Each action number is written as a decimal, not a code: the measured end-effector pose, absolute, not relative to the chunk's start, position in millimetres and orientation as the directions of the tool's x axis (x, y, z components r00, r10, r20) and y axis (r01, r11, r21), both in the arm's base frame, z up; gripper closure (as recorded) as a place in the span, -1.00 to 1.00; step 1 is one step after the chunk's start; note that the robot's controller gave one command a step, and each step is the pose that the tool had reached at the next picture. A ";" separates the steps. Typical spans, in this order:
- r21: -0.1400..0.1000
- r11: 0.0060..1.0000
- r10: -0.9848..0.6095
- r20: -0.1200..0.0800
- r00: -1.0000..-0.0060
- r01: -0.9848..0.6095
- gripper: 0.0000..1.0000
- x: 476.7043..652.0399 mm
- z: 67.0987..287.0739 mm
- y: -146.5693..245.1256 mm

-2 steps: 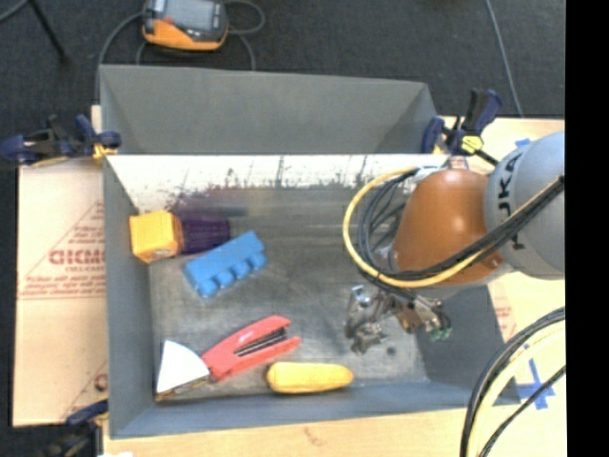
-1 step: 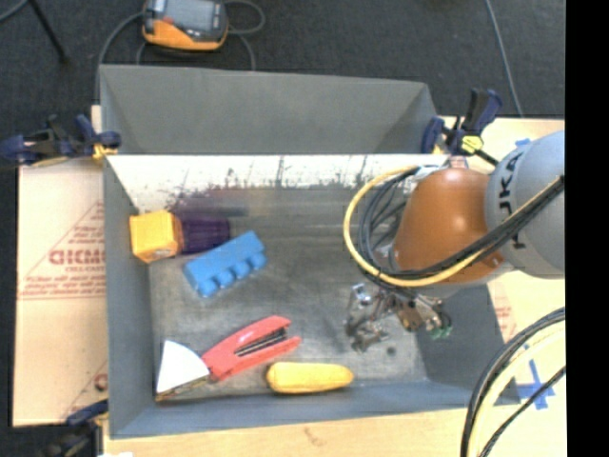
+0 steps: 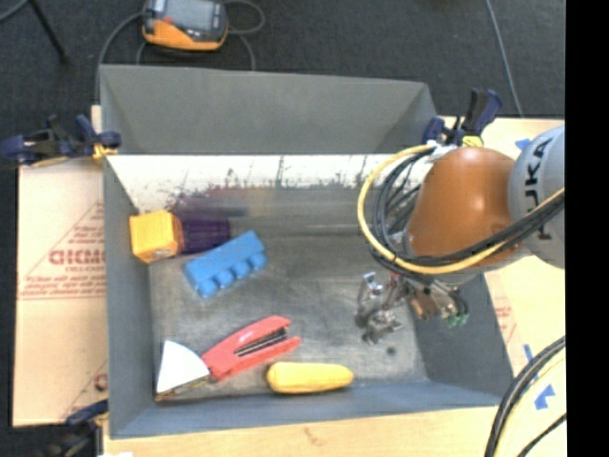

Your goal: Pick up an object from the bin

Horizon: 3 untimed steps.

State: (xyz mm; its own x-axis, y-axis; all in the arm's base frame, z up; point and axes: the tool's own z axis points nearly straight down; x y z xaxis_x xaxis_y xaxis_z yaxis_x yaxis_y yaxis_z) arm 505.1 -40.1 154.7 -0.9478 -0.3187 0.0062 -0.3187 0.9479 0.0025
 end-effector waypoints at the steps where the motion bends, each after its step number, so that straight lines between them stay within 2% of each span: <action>1: 0.000 0.925 -0.380 0.001 -0.925 -0.380 1.00 508.8 216.7 -39.9; 2: -0.001 0.864 -0.503 -0.003 -0.864 -0.503 1.00 528.0 142.9 -38.8; 3: -0.002 0.863 -0.504 -0.003 -0.863 -0.504 -1.00 528.1 143.0 -38.9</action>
Offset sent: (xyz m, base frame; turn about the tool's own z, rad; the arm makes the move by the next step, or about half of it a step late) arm 0.0220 0.0021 -0.0121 -0.2054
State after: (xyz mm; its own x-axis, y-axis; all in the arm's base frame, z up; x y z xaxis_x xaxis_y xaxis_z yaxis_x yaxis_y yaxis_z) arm 528.1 -38.9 143.0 -0.8634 -0.5045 -0.0032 -0.5045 0.8634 -0.0019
